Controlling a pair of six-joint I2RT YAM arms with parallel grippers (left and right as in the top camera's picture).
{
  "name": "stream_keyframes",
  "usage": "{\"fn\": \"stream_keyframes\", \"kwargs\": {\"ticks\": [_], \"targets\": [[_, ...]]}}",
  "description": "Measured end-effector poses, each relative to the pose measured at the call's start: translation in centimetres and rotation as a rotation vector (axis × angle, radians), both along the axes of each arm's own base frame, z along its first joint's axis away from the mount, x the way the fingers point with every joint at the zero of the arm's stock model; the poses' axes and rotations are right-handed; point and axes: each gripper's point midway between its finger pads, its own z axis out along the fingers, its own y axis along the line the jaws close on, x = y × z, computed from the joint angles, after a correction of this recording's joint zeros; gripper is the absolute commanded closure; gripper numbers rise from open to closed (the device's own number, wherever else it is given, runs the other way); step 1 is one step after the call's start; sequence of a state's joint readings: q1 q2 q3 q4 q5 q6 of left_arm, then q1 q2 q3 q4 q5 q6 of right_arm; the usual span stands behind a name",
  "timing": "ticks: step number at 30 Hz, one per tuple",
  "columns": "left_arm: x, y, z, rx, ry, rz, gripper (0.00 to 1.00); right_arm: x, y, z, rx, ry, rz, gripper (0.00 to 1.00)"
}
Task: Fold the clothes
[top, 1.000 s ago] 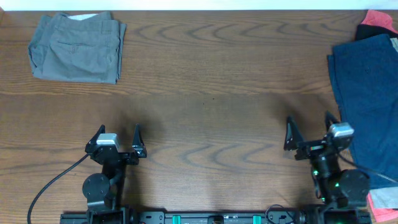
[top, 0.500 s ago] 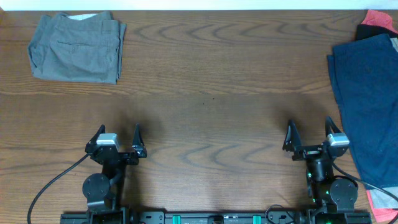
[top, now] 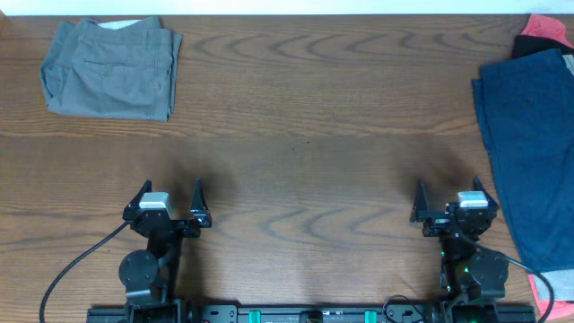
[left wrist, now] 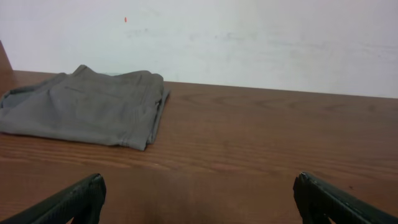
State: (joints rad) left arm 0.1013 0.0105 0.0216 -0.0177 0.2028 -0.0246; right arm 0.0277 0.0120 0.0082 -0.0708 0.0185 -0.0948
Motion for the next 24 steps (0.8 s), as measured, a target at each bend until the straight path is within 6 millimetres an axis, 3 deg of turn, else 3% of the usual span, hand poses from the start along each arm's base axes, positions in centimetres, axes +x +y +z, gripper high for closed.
{"fn": "stream_keyframes", "kwargs": {"ticks": [6,24], "targets": [[0.0,0.0,-0.02,0.0,0.0,0.0,0.02,0.0,0.0,0.01,-0.076,-0.001,0.006,0.01],[0.0,0.0,0.0,0.0,0.0,0.0,0.02,0.0,0.05,0.01,-0.006,0.0,0.003,0.01]]}}
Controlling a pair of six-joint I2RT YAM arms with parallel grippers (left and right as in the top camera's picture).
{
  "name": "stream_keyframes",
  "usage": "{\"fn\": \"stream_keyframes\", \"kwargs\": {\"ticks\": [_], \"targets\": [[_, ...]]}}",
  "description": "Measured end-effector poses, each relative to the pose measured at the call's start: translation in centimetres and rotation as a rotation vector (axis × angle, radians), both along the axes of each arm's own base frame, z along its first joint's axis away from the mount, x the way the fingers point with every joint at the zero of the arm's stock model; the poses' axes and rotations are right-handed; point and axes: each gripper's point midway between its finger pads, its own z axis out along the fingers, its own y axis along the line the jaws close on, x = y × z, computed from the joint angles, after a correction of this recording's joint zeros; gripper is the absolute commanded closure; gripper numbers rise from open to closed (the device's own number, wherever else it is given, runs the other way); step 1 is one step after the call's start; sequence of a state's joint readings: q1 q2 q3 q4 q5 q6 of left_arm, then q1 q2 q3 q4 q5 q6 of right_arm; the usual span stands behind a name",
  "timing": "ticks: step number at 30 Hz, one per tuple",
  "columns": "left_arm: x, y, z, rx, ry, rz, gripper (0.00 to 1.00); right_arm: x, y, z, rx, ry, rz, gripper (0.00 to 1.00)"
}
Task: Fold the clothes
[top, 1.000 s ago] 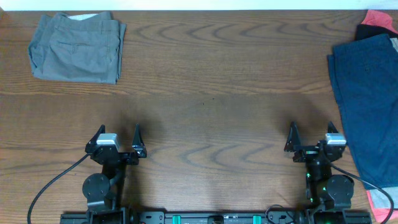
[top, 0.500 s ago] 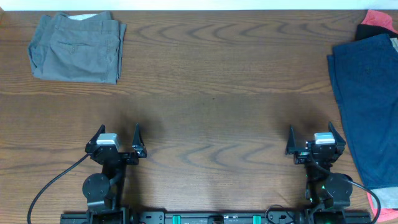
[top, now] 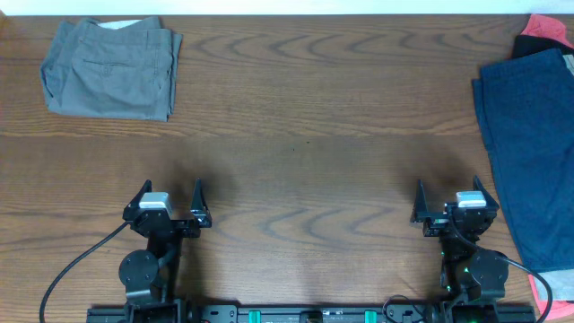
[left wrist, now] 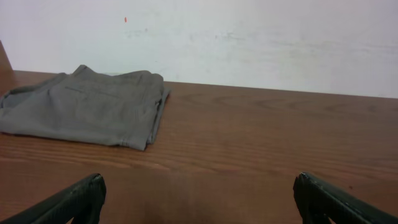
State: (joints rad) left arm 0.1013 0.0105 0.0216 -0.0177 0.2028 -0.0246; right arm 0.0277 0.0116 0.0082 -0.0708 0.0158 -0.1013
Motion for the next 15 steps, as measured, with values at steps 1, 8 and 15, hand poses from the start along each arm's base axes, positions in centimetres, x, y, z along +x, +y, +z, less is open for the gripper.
{"fn": "stream_keyframes", "kwargs": {"ticks": [1,8,15], "targets": [[0.0,0.0,0.0,0.0,0.0,0.0,0.02,0.0,0.0,0.0,0.0,0.0,0.0,0.01],[0.0,0.0,-0.02,0.0,0.0,0.0,0.02,0.0,0.0,-0.01,0.004,0.0,0.0,0.01],[0.0,0.0,0.0,0.0,0.0,0.0,0.02,0.0,0.0,0.0,0.006,0.0,0.0,0.01]]}}
